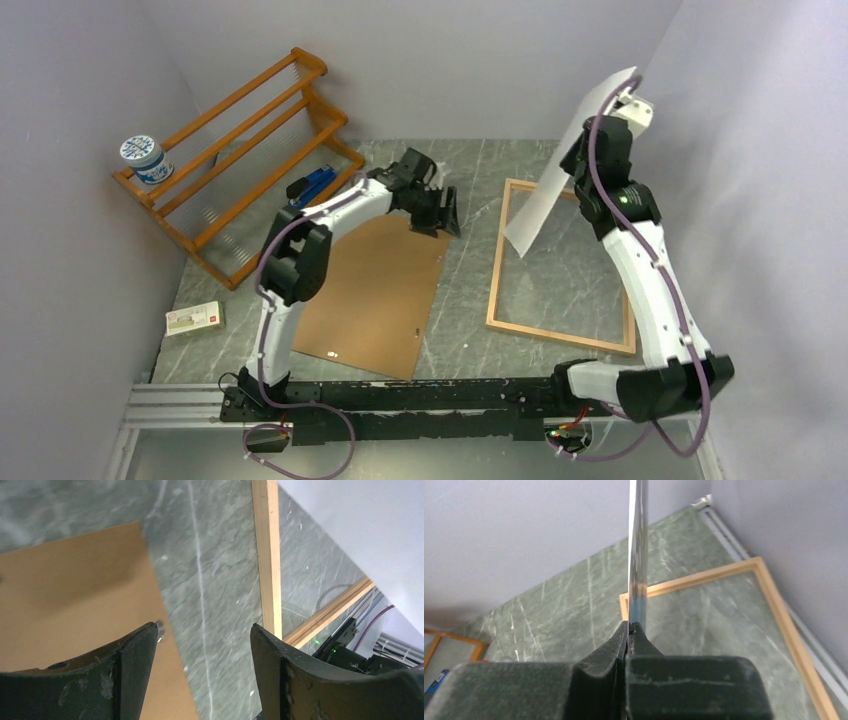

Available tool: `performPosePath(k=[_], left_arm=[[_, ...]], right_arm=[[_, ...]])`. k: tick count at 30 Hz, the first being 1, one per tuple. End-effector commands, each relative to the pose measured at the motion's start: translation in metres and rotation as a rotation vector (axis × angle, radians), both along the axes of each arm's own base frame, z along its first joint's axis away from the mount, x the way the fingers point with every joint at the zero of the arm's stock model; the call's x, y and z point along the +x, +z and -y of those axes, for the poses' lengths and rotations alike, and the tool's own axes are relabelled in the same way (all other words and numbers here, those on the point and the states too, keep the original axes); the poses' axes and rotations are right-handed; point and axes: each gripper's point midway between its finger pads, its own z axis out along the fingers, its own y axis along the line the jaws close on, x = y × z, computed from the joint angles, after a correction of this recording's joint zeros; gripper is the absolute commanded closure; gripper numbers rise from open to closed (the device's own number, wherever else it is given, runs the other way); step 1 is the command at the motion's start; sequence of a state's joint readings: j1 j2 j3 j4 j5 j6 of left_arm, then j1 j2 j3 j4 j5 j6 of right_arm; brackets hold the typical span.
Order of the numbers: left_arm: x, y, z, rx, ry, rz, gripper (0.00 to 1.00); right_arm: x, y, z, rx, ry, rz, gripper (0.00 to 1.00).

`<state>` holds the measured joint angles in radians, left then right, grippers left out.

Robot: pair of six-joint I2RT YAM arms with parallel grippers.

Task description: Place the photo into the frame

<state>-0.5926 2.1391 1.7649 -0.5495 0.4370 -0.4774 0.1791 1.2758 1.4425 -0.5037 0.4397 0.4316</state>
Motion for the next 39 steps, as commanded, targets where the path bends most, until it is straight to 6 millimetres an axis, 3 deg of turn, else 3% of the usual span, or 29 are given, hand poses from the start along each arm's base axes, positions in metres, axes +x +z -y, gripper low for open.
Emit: performPosePath(k=[1, 8, 14, 19, 27, 34, 39], left_arm=[[-0.008, -0.009, 0.048, -0.059, -0.059, -0.021, 0.28], [-0.022, -0.037, 0.094, -0.069, -0.084, -0.067, 0.32], [-0.031, -0.062, 0.109, -0.007, -0.052, -0.062, 0.37], [-0.035, -0.084, 0.111, 0.106, -0.010, -0.038, 0.44], [-0.046, -0.102, 0.118, 0.127, -0.034, -0.065, 0.42], [-0.044, -0.124, 0.096, 0.291, -0.004, -0.048, 0.48], [-0.049, -0.141, 0.076, 0.420, -0.005, -0.054, 0.55]], right_arm=[[-0.058, 0.021, 0.043, -0.047, -0.203, -0.008, 1.00], [-0.119, 0.019, 0.064, -0.066, -0.274, -0.036, 1.00], [-0.147, 0.007, 0.065, -0.025, -0.284, -0.070, 1.00], [-0.154, -0.005, 0.060, 0.019, -0.264, -0.093, 1.00], [-0.155, -0.013, 0.055, 0.043, -0.250, -0.115, 1.00], [-0.157, -0.013, 0.051, 0.080, -0.247, -0.109, 1.00], [-0.155, 0.002, 0.046, 0.115, -0.223, -0.085, 1.00]])
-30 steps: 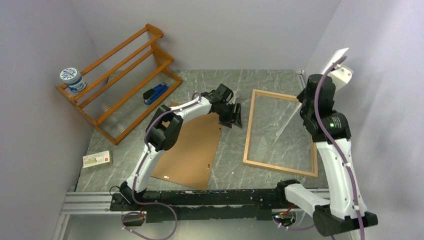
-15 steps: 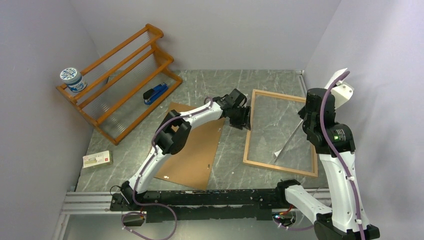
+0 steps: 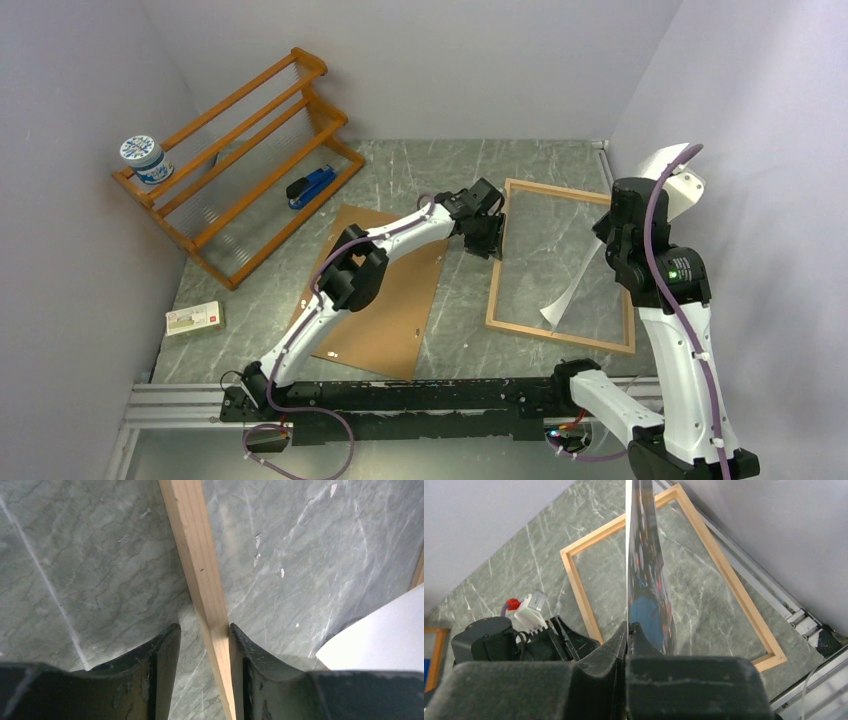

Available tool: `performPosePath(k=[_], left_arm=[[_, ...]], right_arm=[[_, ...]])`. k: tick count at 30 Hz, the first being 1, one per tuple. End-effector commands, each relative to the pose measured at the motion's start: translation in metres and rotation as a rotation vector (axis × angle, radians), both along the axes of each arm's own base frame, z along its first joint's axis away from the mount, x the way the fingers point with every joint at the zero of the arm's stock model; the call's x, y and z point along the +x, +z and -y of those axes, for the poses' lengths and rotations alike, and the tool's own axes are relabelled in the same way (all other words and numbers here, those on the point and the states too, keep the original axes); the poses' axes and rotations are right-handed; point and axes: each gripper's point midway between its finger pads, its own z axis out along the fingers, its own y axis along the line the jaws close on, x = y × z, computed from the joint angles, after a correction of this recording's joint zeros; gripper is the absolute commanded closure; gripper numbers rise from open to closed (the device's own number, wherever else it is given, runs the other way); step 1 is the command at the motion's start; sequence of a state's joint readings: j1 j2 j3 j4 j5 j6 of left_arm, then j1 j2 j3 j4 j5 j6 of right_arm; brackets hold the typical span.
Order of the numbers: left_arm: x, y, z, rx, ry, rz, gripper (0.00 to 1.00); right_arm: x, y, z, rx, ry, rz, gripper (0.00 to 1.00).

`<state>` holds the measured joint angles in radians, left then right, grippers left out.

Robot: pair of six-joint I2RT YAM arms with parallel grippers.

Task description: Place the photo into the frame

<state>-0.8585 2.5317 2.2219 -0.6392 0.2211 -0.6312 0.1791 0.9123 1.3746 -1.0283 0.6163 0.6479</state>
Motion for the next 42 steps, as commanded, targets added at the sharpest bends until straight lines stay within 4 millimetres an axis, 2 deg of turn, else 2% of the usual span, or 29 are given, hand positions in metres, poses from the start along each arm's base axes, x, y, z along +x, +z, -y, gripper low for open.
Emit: performPosePath(k=[1, 9, 15, 21, 27, 30, 35, 38, 39, 42], left_arm=[[-0.017, -0.075, -0.058, 0.324, 0.018, -0.056, 0.56], [-0.022, -0.085, -0.092, 0.394, 0.039, -0.089, 0.58], [-0.017, -0.072, -0.119, 0.349, 0.056, -0.117, 0.60], [-0.018, -0.063, -0.144, 0.319, 0.075, -0.161, 0.60], [-0.017, -0.044, -0.159, 0.240, 0.094, -0.188, 0.58], [-0.011, -0.018, -0.160, 0.155, 0.094, -0.189, 0.53], [0.024, 0.066, -0.160, -0.059, 0.098, -0.109, 0.32], [0.044, 0.104, -0.172, -0.124, 0.131, -0.040, 0.25], [0.050, 0.110, -0.178, -0.127, 0.151, -0.028, 0.25], [0.064, 0.114, -0.196, -0.130, 0.203, -0.015, 0.24]], right_arm=[[-0.001, 0.023, -0.005, 0.046, 0.014, 0.055, 1.00], [0.007, 0.035, -0.010, 0.072, 0.002, -0.033, 1.00], [0.024, 0.030, -0.022, 0.088, 0.043, -0.117, 1.00], [0.050, 0.030, -0.047, 0.129, 0.163, -0.142, 1.00], [0.078, 0.038, -0.086, 0.203, 0.360, -0.092, 1.00], [0.092, 0.043, -0.108, 0.253, 0.463, -0.054, 1.00], [0.108, 0.049, -0.133, 0.350, 0.557, 0.011, 1.00], [0.117, 0.051, -0.142, 0.429, 0.587, 0.063, 1.00], [0.120, 0.049, -0.144, 0.455, 0.597, 0.067, 1.00], [0.124, 0.023, -0.135, 0.554, 0.566, 0.022, 1.00]])
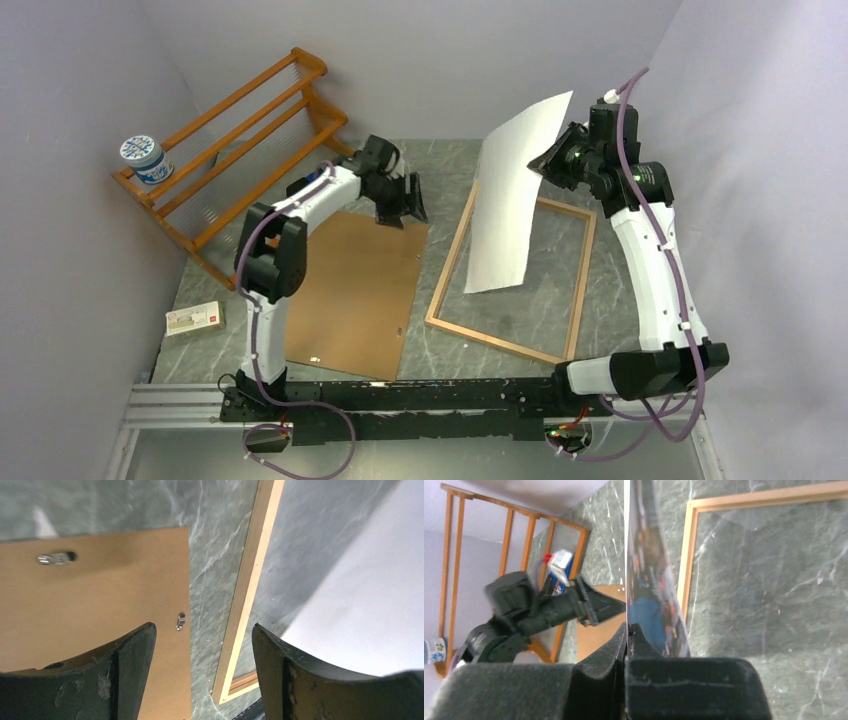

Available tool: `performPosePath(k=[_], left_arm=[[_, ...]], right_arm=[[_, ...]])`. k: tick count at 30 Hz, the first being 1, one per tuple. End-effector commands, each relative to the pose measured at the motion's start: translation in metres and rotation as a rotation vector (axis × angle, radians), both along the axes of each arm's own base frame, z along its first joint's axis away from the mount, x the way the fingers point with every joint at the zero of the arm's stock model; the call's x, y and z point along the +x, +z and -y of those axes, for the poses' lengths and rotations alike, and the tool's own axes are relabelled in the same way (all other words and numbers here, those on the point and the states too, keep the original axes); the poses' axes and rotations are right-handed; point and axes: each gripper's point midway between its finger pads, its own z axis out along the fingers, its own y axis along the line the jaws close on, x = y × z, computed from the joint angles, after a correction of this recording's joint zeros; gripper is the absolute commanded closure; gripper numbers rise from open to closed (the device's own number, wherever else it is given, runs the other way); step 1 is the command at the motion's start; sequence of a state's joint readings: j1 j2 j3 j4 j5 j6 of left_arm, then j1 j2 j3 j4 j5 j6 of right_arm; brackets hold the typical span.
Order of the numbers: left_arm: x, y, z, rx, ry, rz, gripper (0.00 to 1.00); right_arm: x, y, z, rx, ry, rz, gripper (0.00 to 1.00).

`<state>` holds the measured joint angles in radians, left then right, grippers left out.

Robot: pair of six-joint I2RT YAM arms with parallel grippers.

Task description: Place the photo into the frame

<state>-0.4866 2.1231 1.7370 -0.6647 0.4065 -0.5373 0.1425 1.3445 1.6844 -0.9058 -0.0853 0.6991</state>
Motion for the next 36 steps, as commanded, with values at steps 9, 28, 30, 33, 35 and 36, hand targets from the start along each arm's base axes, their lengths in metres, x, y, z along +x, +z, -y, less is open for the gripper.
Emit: performPosePath(k=[9, 28, 30, 33, 35, 36], left_arm=[[0.027, 0.034, -0.016, -0.084, 0.032, 0.060, 0.19], [0.041, 0.012, 0.007, -0.157, 0.002, 0.030, 0.13], [0.040, 0.010, 0.009, -0.154, -0.004, 0.029, 0.13], [0.039, 0.007, 0.011, -0.152, -0.008, 0.022, 0.14], [0.038, 0.005, 0.013, -0.150, -0.013, 0.017, 0.14], [0.038, 0.005, 0.014, -0.148, -0.013, 0.016, 0.14]], right_arm=[[-0.018, -0.139, 0.061, 0.203, -0.076, -0.234, 1.00], [-0.017, -0.220, 0.117, -0.107, -0.058, -0.285, 1.00], [-0.014, -0.225, 0.115, -0.096, -0.048, -0.282, 1.00], [-0.007, -0.226, 0.115, -0.084, -0.059, -0.268, 1.00], [-0.004, -0.228, 0.113, -0.071, -0.053, -0.255, 1.00], [-0.002, -0.229, 0.112, -0.072, -0.049, -0.251, 1.00]])
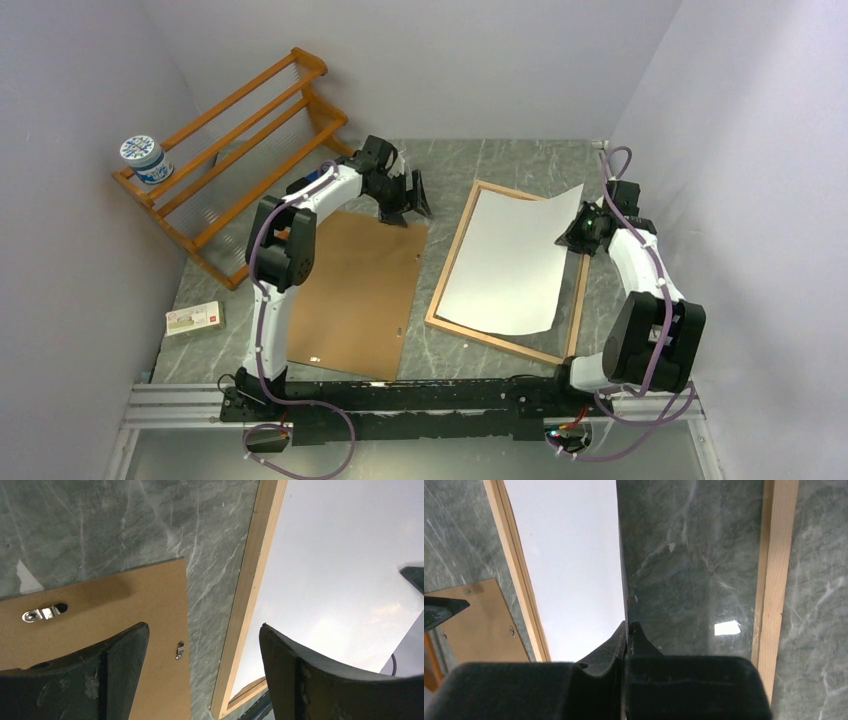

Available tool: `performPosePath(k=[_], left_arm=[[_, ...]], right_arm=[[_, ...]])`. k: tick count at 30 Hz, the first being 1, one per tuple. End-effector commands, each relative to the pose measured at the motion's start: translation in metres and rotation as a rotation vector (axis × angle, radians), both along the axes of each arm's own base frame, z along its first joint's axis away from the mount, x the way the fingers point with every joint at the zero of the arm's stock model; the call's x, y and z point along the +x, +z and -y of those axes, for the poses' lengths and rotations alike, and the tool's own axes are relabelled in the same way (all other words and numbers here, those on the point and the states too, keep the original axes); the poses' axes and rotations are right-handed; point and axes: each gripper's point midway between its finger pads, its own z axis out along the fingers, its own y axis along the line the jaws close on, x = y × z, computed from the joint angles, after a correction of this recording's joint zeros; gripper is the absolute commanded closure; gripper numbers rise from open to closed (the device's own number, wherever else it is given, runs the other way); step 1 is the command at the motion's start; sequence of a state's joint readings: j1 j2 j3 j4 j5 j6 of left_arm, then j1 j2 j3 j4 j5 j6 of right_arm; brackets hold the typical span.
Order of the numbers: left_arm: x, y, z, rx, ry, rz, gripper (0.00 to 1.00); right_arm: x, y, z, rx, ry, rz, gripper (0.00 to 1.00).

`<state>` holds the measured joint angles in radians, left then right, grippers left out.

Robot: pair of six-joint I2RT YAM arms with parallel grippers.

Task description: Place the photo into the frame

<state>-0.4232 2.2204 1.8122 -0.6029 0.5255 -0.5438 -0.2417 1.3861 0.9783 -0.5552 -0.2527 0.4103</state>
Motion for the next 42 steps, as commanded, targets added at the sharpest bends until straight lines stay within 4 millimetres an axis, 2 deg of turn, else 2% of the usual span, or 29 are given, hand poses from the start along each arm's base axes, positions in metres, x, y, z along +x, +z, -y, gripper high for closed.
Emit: performPosePath(k=[1, 4, 6, 7, 10, 12, 15, 17, 19, 23, 29, 33, 37, 42], left_arm=[[0.006, 0.011, 0.014, -0.037, -0.020, 0.031, 0.14], [0.004, 0.011, 0.017, -0.047, -0.025, 0.024, 0.14], [0.003, 0.011, 0.019, -0.050, -0.032, 0.024, 0.14], [0.003, 0.011, 0.020, -0.050, -0.035, 0.023, 0.14], [0.001, 0.012, 0.024, -0.057, -0.046, 0.023, 0.13], [-0.001, 0.012, 0.026, -0.062, -0.052, 0.024, 0.13], [-0.003, 0.014, 0.030, -0.075, -0.062, 0.028, 0.12], [-0.003, 0.014, 0.033, -0.079, -0.068, 0.024, 0.12], [-0.005, 0.014, 0.036, -0.082, -0.072, 0.014, 0.14], [-0.010, 0.011, 0.045, -0.103, -0.084, 0.001, 0.15], [-0.019, 0.003, 0.063, -0.096, -0.115, -0.019, 0.16], [-0.028, -0.003, 0.070, -0.093, -0.141, -0.042, 0.16], [-0.037, -0.013, 0.072, -0.070, -0.152, -0.074, 0.15], [-0.045, -0.022, 0.081, -0.085, -0.175, -0.114, 0.17]], right_arm=[[0.021, 0.006, -0.001, -0.010, 0.018, 0.092, 1.00], [0.019, -0.003, -0.004, -0.018, 0.034, 0.071, 1.00], [0.016, -0.006, -0.004, -0.030, 0.022, 0.051, 0.90], [0.014, -0.006, -0.003, -0.032, 0.011, 0.041, 0.81], [0.009, -0.001, 0.006, -0.069, -0.036, 0.020, 0.44], [0.006, 0.005, 0.017, -0.117, -0.079, 0.008, 0.26], [-0.002, 0.008, 0.039, -0.212, -0.175, -0.043, 0.08], [-0.009, 0.003, 0.054, -0.268, -0.250, -0.089, 0.03], [-0.020, -0.004, 0.071, -0.333, -0.352, -0.149, 0.03], [-0.029, -0.018, 0.084, -0.373, -0.427, -0.195, 0.01], [-0.030, -0.039, 0.083, -0.314, -0.464, -0.222, 0.01], [-0.031, -0.058, 0.083, -0.207, -0.487, -0.219, 0.01], [-0.027, -0.070, 0.072, -0.120, -0.450, -0.199, 0.01], [-0.017, -0.075, 0.057, -0.015, -0.387, -0.159, 0.01]])
